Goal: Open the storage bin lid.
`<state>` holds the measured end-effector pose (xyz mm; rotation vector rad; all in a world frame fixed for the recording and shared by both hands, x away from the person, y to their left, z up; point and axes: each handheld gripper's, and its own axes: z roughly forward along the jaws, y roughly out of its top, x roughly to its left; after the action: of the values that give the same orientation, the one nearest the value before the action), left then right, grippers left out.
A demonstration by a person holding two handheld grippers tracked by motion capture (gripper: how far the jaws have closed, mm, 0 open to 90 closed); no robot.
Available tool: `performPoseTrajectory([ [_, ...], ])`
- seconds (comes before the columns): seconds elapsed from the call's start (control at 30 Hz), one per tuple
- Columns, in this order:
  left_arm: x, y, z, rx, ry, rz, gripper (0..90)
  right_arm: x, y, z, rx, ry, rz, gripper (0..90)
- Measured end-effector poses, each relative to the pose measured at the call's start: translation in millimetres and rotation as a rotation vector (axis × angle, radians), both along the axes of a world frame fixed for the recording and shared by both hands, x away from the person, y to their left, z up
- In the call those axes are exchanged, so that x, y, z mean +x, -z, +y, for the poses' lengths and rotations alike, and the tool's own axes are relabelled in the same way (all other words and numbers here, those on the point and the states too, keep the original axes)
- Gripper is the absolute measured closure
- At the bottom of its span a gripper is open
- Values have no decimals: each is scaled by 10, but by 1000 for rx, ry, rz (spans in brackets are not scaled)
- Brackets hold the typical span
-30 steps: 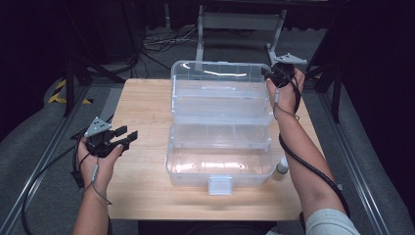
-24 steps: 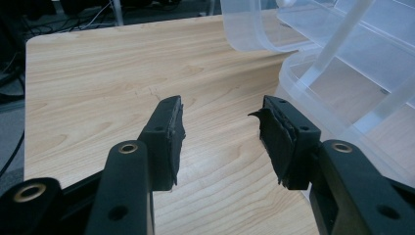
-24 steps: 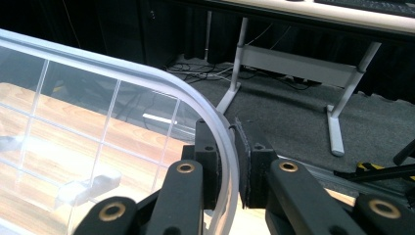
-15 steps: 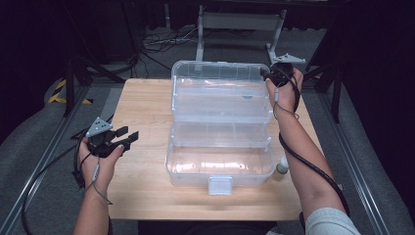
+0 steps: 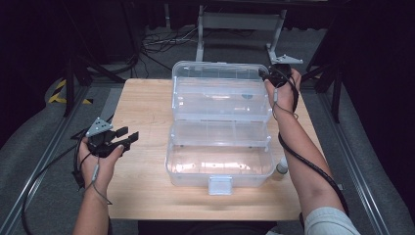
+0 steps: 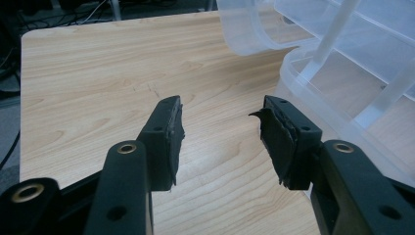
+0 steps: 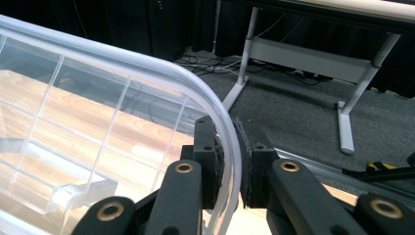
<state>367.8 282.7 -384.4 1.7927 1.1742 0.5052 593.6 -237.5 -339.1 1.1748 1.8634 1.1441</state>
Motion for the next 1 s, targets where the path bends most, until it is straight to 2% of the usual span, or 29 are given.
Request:
performPoseTrajectory([
  [0.23,-1,1,18,-2,-3,-3,512,46,39,-29,0,-30,7,805],
  [0.4,2,4,13,-2,-1,-1,512,101,120,-84,28,-57,44,820],
  [0.47,-5,1,18,-4,-5,0,513,140,196,-122,59,-65,62,819],
  [1.0,-8,-2,32,-7,-7,-2,512,224,297,-140,69,-92,84,814],
])
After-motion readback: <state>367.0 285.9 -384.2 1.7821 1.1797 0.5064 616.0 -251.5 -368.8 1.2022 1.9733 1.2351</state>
